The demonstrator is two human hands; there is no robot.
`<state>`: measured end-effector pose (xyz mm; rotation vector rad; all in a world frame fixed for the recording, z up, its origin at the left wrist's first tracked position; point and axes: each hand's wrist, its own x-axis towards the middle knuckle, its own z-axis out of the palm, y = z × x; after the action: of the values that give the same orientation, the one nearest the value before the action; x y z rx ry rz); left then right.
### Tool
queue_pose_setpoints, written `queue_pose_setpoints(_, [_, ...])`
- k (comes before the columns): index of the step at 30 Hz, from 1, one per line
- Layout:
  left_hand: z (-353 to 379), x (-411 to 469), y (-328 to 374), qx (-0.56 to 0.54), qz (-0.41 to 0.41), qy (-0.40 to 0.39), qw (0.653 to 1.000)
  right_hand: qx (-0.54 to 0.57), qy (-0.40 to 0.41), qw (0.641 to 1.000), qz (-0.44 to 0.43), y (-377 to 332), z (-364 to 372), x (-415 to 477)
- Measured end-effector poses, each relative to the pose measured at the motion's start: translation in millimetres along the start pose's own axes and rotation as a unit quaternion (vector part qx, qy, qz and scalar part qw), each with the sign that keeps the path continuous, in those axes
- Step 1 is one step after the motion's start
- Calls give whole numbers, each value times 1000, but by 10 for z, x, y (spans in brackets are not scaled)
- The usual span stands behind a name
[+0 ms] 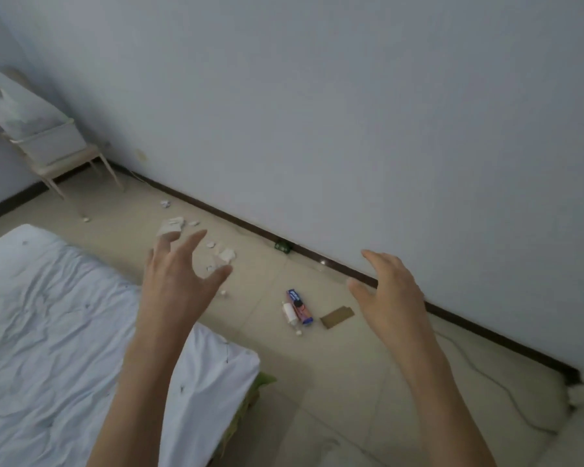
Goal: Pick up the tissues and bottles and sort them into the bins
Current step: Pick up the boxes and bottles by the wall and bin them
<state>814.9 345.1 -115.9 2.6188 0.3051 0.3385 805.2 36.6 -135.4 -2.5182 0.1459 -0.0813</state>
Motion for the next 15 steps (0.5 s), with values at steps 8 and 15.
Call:
queue_pose_setpoints(8, [1009, 1264, 519, -10, 51, -31, 998, 5, 7, 999, 32, 470, 242, 1213])
queue_pose_setpoints(15, [2176, 2578, 726, 38, 33, -63, 997, -31, -5, 999, 45, 1137, 680, 2697])
